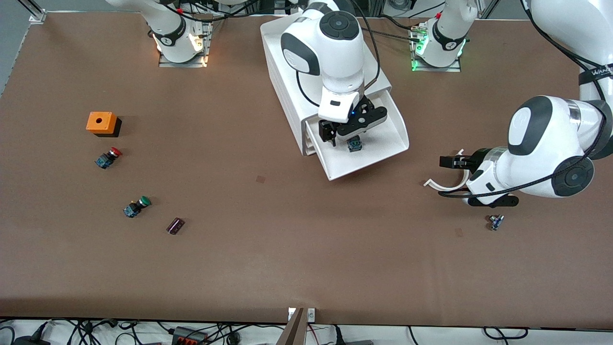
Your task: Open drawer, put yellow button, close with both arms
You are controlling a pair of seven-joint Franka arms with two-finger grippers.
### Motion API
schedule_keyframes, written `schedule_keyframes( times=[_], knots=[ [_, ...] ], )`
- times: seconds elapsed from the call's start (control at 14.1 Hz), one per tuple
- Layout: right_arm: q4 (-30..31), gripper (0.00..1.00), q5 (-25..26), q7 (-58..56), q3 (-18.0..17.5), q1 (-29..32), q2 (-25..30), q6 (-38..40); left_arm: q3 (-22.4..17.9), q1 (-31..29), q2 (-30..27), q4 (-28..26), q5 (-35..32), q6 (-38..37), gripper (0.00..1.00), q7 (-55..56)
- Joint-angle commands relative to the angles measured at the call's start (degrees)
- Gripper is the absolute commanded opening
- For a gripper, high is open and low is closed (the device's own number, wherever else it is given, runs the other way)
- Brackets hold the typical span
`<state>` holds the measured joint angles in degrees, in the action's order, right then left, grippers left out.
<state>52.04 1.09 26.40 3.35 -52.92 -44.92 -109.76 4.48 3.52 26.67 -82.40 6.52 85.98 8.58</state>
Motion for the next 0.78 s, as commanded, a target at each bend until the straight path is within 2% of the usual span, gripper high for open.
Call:
schedule_keyframes(
  times=[0.0, 0.35, 0.57, 0.71],
  knots=[
    [-1.68, 1.00, 0.40, 0.41, -0.63, 4.65, 3.16, 6.55, 0.00, 3.58, 0.31, 0.49, -1.60, 4.44, 1.00, 6.50],
    [-1.24, 1.00, 0.49, -0.03, -0.63, 14.84, 4.93, 14.29, 0.26, 10.44, 3.30, -0.30, -1.60, 14.20, 1.00, 20.30],
    [-0.45, 1.00, 0.32, -3.36, -0.72, 22.66, 5.11, 19.30, 0.35, 13.26, 3.31, -5.04, -1.51, 22.55, 1.00, 26.57],
    [-0.45, 1.00, 0.14, -5.38, -0.72, 28.02, 5.11, 21.94, 1.40, 13.79, 3.13, -6.02, -1.33, 23.18, 1.00, 27.53]
  ],
)
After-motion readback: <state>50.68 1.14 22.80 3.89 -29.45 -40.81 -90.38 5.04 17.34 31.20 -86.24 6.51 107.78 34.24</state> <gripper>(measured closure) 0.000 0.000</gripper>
